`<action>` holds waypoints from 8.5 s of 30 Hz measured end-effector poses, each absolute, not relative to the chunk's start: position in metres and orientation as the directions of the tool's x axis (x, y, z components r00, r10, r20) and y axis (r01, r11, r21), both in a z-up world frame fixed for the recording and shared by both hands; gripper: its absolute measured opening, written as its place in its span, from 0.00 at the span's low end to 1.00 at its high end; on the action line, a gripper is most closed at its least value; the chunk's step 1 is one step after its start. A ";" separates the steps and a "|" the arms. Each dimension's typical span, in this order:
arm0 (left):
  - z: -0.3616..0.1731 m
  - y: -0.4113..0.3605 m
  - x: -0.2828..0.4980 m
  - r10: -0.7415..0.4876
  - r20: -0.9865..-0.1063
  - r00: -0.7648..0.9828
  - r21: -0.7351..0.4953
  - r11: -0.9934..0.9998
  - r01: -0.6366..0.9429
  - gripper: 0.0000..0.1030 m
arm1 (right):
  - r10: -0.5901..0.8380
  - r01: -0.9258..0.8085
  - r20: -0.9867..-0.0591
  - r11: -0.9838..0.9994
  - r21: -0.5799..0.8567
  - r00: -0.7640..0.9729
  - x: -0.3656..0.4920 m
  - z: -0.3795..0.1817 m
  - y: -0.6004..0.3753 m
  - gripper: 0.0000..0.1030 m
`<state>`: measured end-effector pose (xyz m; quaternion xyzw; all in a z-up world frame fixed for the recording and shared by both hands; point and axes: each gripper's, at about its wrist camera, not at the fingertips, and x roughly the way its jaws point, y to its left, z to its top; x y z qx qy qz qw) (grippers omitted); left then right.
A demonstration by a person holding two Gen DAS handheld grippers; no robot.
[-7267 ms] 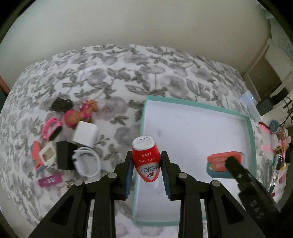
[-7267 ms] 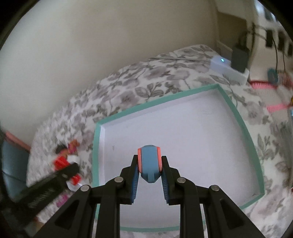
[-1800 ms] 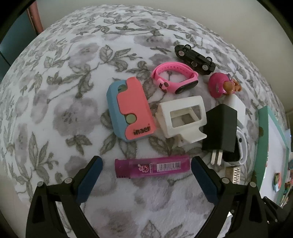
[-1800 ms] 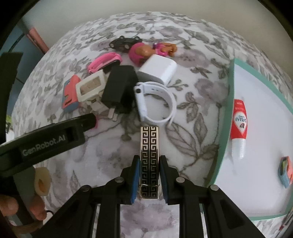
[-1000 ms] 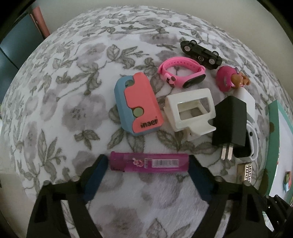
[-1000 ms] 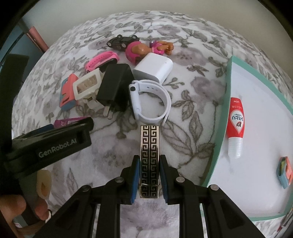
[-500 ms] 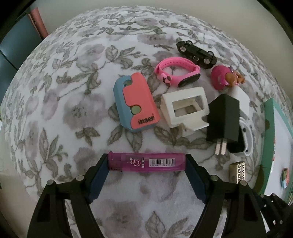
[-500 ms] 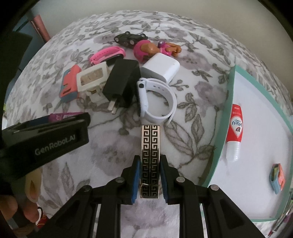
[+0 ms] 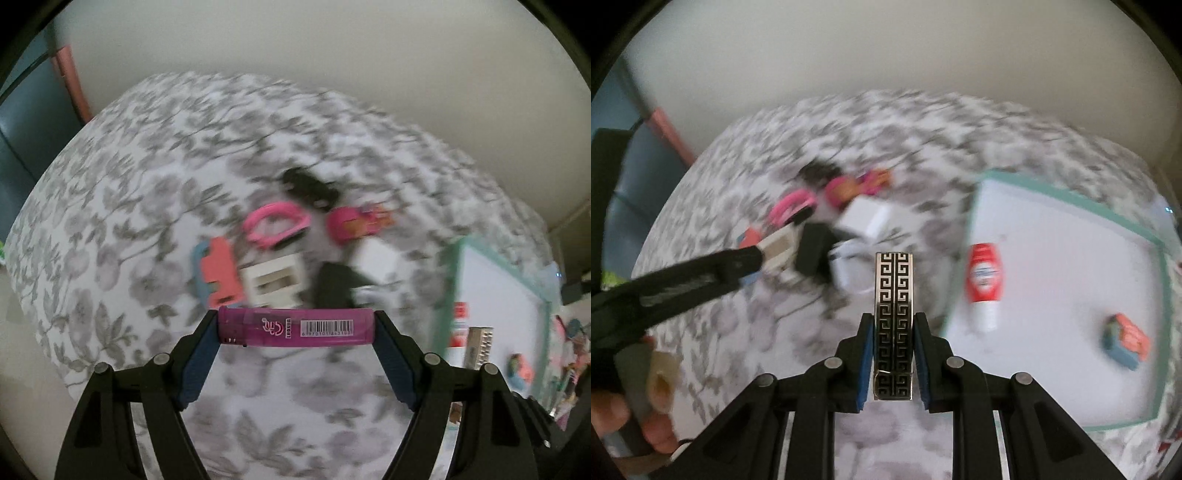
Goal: Organize rigid objects
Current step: 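Carry the gold bar with the right tool into the tray while the left tool carries the purple lighter, then lower the gold bar and purple lighter into the tray and open both tools, then move the left tool over the pink-blue case while the right tool moves over the white smartwatch, then close the left tool on the pink-blue case while the right tool grasps the white smartwatch, then carry the pink-blue case with the left tool into the tray while the right tool carries the smartwatch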
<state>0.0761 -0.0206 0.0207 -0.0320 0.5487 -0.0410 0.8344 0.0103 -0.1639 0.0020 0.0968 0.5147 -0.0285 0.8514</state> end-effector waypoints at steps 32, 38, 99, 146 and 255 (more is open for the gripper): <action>-0.028 -0.174 0.047 -0.266 -0.946 0.186 -0.219 0.946 0.239 0.79 | -0.114 0.523 -0.940 0.849 0.075 0.320 -0.034 -0.038 -0.318 0.22; -0.031 -0.180 0.046 -0.275 -0.946 0.173 -0.226 0.939 0.259 0.79 | -0.100 0.526 -0.949 0.847 0.075 0.298 -0.036 -0.043 -0.319 0.22; -0.020 -0.124 0.068 0.014 -0.919 0.393 0.041 0.997 0.063 0.95 | -0.206 0.495 -0.909 0.869 0.000 0.362 -0.028 -0.030 -0.308 0.80; -0.028 0.072 0.117 0.074 -0.938 0.338 -0.027 0.958 -0.284 0.95 | 0.048 0.112 -0.847 0.986 0.126 0.530 0.061 -0.001 -0.149 1.00; -0.067 0.053 0.132 0.029 -0.960 0.280 -0.026 0.981 -0.190 0.42 | 0.083 0.042 -0.913 0.993 0.109 0.400 0.094 -0.066 -0.125 0.50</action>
